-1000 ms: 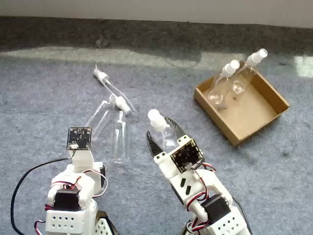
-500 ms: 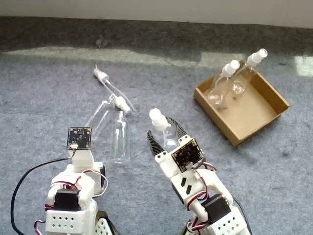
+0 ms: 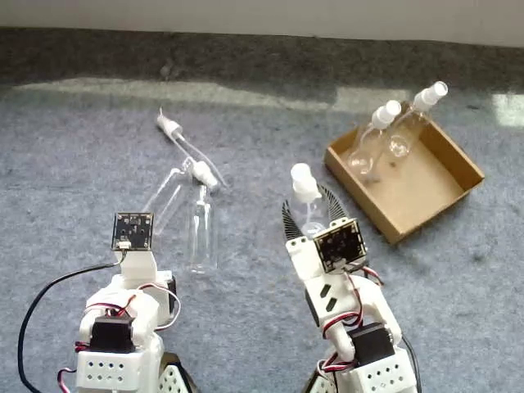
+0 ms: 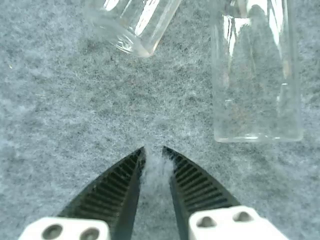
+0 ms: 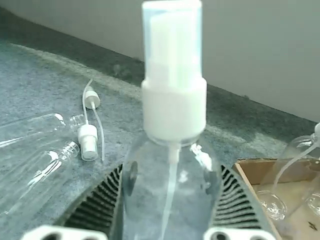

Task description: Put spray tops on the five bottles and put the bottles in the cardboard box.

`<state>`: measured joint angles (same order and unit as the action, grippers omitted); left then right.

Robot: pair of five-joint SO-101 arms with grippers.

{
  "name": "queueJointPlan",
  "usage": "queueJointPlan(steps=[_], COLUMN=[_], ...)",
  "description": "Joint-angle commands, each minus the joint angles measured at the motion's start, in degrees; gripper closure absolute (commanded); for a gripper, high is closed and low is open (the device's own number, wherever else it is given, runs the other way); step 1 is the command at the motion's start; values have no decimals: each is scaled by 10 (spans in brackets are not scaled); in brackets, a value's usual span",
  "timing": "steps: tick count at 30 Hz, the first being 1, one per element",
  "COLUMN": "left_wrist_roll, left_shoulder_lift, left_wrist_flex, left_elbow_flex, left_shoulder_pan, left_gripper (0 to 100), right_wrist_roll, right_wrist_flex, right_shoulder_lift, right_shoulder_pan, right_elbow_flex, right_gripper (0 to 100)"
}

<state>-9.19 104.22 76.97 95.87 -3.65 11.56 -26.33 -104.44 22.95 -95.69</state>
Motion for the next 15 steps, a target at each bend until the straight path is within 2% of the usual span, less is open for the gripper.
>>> queueJointPlan(steps=[1, 15], left_wrist_roll=[-6, -6], left_shoulder_lift=[2, 2], left_wrist_flex=[-5, -5], left_elbow_flex=[12, 12], left_shoulder_pan=[9, 9], left_gripper=[995, 995], right_wrist_roll=[6, 2], right_wrist_flex=[2, -14], right_shoulder_lift=[-8, -8], right_shoulder_pan=[-12, -29], right_elbow_flex=[-40, -95], right_gripper=[875, 875])
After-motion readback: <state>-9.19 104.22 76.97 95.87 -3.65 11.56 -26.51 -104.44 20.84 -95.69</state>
